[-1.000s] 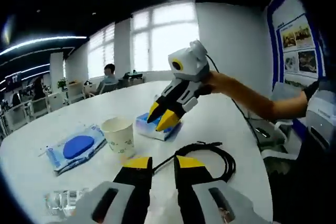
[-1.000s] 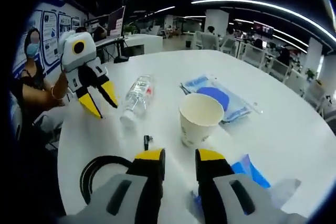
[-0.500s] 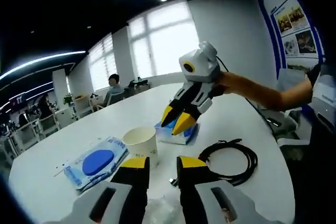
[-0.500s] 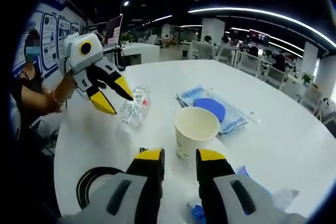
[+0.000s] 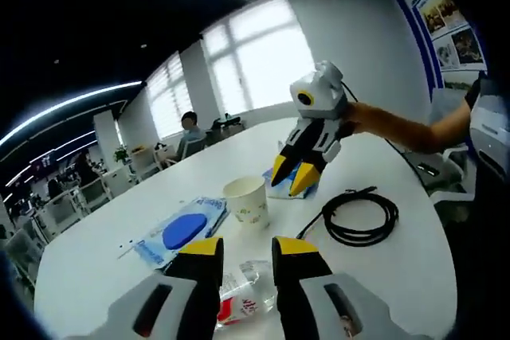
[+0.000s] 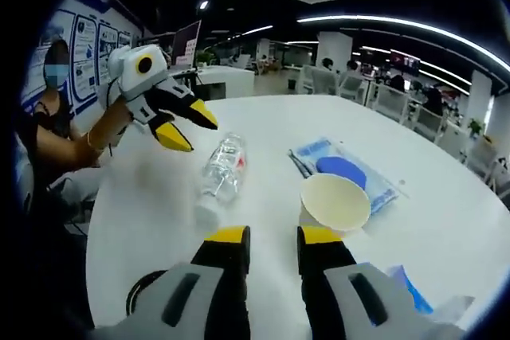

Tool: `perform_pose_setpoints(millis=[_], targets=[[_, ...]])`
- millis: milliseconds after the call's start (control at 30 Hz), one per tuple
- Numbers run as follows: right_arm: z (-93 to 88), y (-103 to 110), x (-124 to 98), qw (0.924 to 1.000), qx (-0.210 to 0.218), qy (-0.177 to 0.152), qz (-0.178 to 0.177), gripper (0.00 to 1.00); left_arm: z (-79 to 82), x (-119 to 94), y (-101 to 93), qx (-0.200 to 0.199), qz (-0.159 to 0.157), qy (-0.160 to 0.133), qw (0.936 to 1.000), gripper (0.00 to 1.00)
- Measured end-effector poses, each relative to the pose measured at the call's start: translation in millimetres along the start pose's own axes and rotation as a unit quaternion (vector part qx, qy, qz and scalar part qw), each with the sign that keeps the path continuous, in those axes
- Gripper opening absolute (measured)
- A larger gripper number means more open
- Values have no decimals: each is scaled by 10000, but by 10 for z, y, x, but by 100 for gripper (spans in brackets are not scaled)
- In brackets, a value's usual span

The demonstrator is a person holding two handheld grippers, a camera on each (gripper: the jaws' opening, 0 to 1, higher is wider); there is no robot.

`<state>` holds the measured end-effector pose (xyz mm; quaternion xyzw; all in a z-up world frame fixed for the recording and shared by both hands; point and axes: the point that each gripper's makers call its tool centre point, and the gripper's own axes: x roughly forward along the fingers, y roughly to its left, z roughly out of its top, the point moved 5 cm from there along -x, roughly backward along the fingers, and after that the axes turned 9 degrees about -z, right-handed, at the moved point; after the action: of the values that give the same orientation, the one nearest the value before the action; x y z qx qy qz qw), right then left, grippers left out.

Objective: Arrange the tabletop items into an orderly group along one side of the table until the central work area is clear of visible clutter.

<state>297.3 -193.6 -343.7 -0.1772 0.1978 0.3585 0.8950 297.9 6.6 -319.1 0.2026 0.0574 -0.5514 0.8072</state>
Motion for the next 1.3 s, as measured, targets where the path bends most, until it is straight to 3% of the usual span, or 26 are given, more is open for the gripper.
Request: perform_pose_setpoints(millis=[133,200,400,500,633,900,1000,1100,1300], targets=[[37,48,-43,9999,-31,-106,9,22,33,-120,33,530,62,150,9985,25],[44,75,-82,9998,16,-182,25,22,18,-124,-28,727,-149,418,9964,28],[-13,142,-201,9992,139,-370,62,21,30,41,-262,1103,-357,665,9910,30],[-68,198,-257,9986,255,-425,176,22,20,106,-334,1500,-129,797,9854,29],[-109,220,-353,9976,386,-551,184,21,-18,206,-460,1892,-90,964,9771,29],[-125,321,-562,9933,629,-942,243,21,-159,404,-627,2026,-211,1237,9712,30],[-119,378,-652,9921,628,-1059,243,21,-208,484,-671,2300,-180,1423,9626,30],[-102,404,-724,9908,634,-1177,200,21,-234,557,-722,2407,-231,1530,9582,33],[-146,390,-827,9905,581,-1246,-16,21,-273,606,-678,2892,-5,1883,9386,33]])
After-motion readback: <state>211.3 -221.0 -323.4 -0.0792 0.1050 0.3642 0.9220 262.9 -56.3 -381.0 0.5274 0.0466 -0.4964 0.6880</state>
